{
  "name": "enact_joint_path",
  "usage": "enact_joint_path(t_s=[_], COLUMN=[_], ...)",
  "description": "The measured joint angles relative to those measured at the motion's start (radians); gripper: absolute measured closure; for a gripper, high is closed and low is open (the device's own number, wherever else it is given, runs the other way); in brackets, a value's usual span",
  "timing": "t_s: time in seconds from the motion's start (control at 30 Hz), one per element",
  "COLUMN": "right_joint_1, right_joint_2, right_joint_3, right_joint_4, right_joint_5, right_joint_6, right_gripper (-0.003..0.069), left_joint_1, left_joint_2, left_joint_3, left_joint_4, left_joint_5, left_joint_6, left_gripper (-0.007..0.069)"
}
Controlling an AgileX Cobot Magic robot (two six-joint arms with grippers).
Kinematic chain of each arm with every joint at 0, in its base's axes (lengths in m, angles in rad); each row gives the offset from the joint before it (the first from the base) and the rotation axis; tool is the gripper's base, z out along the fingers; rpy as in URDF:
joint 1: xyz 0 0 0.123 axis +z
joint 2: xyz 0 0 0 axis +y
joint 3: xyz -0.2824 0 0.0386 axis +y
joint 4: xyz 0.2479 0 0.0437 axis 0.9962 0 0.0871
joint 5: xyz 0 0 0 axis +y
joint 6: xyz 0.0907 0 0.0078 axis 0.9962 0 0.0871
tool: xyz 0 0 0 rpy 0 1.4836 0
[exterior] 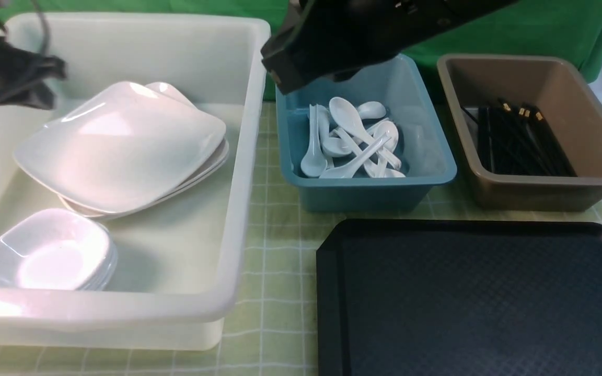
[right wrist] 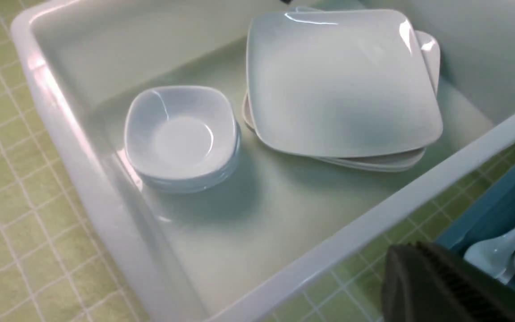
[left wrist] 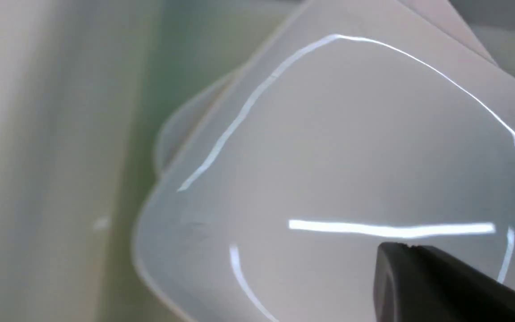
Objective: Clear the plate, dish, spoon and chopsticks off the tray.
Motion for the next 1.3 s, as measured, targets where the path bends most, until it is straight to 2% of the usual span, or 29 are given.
enact_joint_path(t_s=[0.03,0.23,0.4,0.63,0.77,0.8,0.87,1.03,1.2,1.3], right_joint_1=[0.0,0.0,0.0,0.0,0.0,0.0,0.0,0.001,0.001,0.001], right_joint_2=[0.0,0.0,0.0,0.0,0.0,0.0,0.0,0.0,0.0,0.0], right_joint_3=[0.0,0.0,0.0,0.0,0.0,0.0,0.0,0.0,0.0,0.0], right_joint_4=[0.0,0.0,0.0,0.0,0.0,0.0,0.0,0.0,-0.001,-0.003], right_joint_5=[0.0,0.032,0.056,0.068,0.068,0.069,0.076,0.082,0.078,0.077], right_joint_6=[0.001,0.001,0.001,0.001,0.001,0.001,0.001,0.001,0.001,0.001], right_gripper=[0.0628,0.0628,0.0628,0.0628,0.0628,0.0628,0.0628,0.0628,0.0628,0.0628], left_joint_1=[-0.062,-0.24,-0.318,-0.322,-0.322,-0.316,-0.302,-0.276,-0.276,-0.276], left_joint_2=[0.01,0.065,0.136,0.182,0.183,0.186,0.189,0.176,0.096,0.048], left_joint_3=[-0.001,-0.001,-0.001,-0.001,-0.001,-0.001,-0.001,-0.001,-0.001,-0.001], left_joint_4=[0.008,0.089,0.151,0.211,0.325,0.391,0.414,0.367,0.253,0.25], left_joint_5=[0.015,0.062,0.148,0.231,0.245,0.254,0.26,0.252,0.223,0.202], left_joint_6=[0.006,0.029,0.015,-0.015,-0.091,-0.134,-0.167,-0.156,-0.095,-0.088], left_gripper=[0.0622,0.0624,0.0624,0.0624,0.0624,0.0624,0.0624,0.0624,0.0624,0.0624])
